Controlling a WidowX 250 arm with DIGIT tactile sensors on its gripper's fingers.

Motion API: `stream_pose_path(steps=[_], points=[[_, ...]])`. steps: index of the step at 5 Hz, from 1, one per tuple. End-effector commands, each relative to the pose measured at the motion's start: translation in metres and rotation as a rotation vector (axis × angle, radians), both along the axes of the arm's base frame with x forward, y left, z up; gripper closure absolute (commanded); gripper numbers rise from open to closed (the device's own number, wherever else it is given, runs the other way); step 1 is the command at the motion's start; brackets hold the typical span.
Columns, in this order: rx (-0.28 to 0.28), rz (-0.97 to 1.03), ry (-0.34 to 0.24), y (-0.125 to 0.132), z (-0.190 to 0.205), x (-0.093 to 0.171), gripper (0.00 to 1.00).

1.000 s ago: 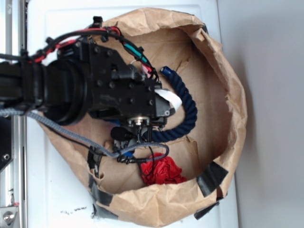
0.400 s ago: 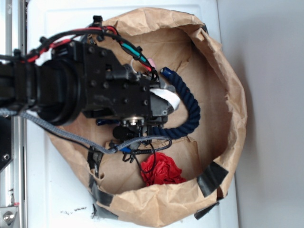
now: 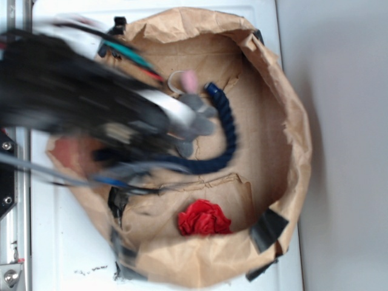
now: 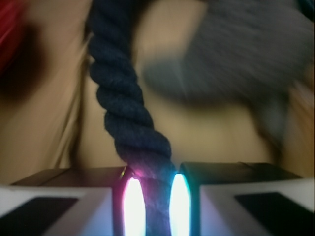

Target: Grab the blue rope.

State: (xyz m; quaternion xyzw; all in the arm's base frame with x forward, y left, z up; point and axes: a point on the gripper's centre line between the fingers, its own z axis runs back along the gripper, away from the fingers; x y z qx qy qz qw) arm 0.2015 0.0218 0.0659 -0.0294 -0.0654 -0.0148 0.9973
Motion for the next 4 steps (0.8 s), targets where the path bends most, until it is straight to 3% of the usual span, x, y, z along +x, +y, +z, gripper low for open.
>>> stream_pose_path(steps=[1, 3, 4], points=[[-0.045, 0.223, 0.007, 0.028, 0.08, 0.002, 1.0], [-0.036, 0.232, -0.001, 0.034, 0.096, 0.014, 1.0], [0.033, 0.269, -0.007, 0.036, 0.113, 0.025, 1.0]])
